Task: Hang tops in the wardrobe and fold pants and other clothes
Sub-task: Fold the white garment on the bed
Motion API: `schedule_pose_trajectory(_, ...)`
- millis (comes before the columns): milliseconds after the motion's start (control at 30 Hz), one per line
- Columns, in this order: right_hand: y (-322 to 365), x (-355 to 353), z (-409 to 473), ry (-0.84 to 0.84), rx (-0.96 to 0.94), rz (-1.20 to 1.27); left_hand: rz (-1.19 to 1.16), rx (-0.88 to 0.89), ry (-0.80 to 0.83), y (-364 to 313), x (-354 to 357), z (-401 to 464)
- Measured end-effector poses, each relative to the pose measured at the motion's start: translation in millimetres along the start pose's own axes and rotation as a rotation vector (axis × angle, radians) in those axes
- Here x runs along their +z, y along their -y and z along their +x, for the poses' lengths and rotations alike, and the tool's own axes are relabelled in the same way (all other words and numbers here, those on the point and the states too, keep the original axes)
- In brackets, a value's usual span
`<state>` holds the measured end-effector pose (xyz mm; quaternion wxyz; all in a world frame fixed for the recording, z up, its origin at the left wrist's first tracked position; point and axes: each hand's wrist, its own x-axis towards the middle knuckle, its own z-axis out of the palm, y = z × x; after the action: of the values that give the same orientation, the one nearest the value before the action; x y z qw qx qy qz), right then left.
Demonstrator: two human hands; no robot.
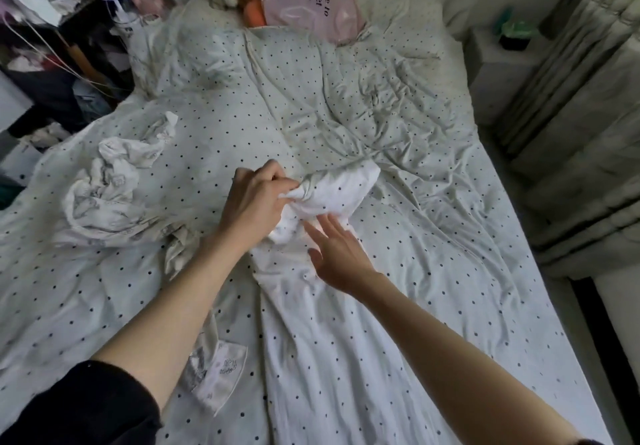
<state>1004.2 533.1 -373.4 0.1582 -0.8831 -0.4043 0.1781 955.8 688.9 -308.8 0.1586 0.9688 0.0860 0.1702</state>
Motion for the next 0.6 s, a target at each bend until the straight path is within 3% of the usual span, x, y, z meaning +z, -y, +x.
schedule_pose_trajectory(67,-13,15,-33,-0.004,0.043,0.046,-0.011,-0.035,0.143,-1,19,-38)
schedule_pose_trajectory(167,-25,26,-78,-0.243,0.168,0.118,-0.036,0.007,0.252,-9,43,-76)
schedule_pose_trajectory(233,-31,26,-93,-0.463,0.121,0.091,-0.018,0.047,0.27,-12,58,-95)
schedule_pose_trajectory(300,-35,22,-98,-0.596,0.022,0.009,-0.009,0.007,0.422,-15,70,-115)
schedule_pose_trajectory(367,-37,21,-91,-0.527,-0.072,-0.081,0.032,-0.02,0.619,-10,79,-129)
schedule_pose_trajectory(433,-37,29,-84,-0.292,-0.141,-0.149,-0.01,-0.061,0.688,-7,79,-131)
schedule_pose_trajectory(500,-37,45,-80,-0.05,-0.178,-0.217,-0.111,-0.095,0.507,-1,77,-121)
schedule_pose_trajectory(600,-36,75,-81,0.091,-0.142,-0.28,-0.062,-0.139,0.224,11,75,-93)
